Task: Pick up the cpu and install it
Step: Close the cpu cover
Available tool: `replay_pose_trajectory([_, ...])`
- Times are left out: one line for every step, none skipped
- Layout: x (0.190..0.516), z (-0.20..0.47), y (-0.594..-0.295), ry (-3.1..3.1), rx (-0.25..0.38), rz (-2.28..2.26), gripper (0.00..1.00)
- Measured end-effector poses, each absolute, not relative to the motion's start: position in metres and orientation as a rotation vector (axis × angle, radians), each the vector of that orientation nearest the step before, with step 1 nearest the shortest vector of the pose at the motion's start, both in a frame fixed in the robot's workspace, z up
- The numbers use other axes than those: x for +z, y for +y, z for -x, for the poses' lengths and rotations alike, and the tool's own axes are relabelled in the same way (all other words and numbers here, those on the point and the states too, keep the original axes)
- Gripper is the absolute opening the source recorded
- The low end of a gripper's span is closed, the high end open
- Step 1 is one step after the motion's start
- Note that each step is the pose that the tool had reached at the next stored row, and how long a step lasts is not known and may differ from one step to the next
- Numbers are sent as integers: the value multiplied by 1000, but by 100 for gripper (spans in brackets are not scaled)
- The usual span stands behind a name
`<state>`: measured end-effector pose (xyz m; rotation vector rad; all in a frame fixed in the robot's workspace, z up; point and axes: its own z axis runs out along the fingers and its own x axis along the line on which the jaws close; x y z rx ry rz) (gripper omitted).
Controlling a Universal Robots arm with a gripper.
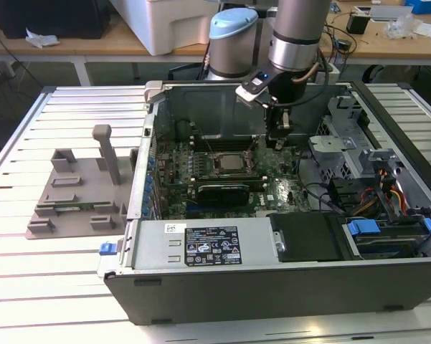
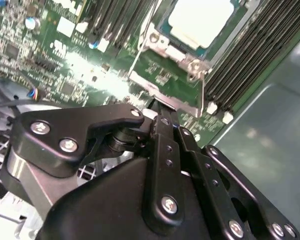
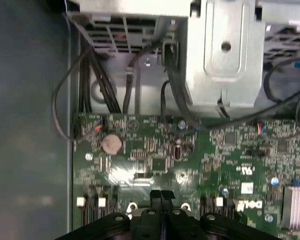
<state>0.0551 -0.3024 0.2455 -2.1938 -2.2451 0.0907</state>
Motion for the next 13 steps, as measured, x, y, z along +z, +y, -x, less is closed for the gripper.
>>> replay_pose_trajectory([245, -52, -302, -2245, 90, 2194, 11])
replay_pose_trajectory([246, -50, -302, -2245, 90, 2194, 11])
replay_pose_trajectory([246, -46, -302, -2246, 90, 2195, 11])
replay_pose_trajectory([246, -42, -302, -2246, 89, 2195, 11])
replay_pose_trajectory([246, -38, -302, -2246, 89, 2195, 11])
replay_pose_trajectory([246, -36, -302, -2246, 89, 2195, 11])
replay_pose_trajectory([245, -35, -302, -2246, 88, 2195, 11])
replay_pose_trajectory([245, -34, -302, -2246, 88, 2195, 11])
replay_pose_trajectory([246, -33, -302, -2246, 89, 2195, 11])
replay_pose_trajectory([246, -32, -302, -2246, 89, 2195, 11])
replay_pose_trajectory([245, -30, -302, -2246, 88, 2195, 11])
replay_pose_trajectory([246, -30, -302, -2246, 88, 2195, 11])
replay_pose_trajectory([245, -28, -302, -2246, 88, 2195, 11])
